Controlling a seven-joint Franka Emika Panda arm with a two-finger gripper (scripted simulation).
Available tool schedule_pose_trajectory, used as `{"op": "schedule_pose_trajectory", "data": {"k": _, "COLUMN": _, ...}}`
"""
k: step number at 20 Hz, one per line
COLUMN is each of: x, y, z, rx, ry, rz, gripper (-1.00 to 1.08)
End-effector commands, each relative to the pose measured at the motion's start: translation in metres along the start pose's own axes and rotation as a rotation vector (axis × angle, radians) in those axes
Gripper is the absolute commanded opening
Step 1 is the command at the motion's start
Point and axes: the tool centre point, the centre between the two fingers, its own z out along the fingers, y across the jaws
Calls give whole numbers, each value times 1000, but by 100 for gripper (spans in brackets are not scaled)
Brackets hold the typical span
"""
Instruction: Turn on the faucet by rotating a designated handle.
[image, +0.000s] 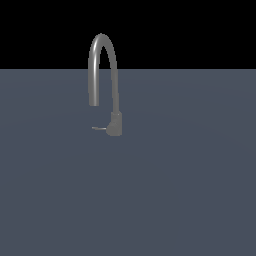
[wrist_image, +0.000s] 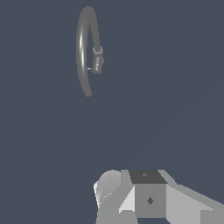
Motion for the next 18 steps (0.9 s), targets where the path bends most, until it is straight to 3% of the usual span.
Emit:
{"op": "schedule_pose_trajectory", "data": {"k": 1, "x": 0, "y": 0, "z": 0, "rx": 0, "ry": 0, "rz": 0, "gripper": -100}}
{"op": "schedule_pose_trajectory", "data": {"k": 5, "x": 3, "y": -2, "z": 1, "rx": -15, "ry": -1, "rz": -16, "gripper": -100}}
{"op": "schedule_pose_trajectory", "data": {"k": 9, "x": 13, "y": -6, "z": 5, "rx": -59, "ry": -2, "rz": -63, "gripper": -100}}
{"op": "schedule_pose_trajectory", "data": {"k": 13, "x": 28, "y": -15, "z": 12, "rx": -130, "ry": -5, "rz": -139, "gripper": -100}}
{"op": "schedule_pose_trajectory", "data": {"k": 18, "x": 53, "y": -31, "z": 26, "rx": -252, "ry": -10, "rz": -269, "gripper": -100}}
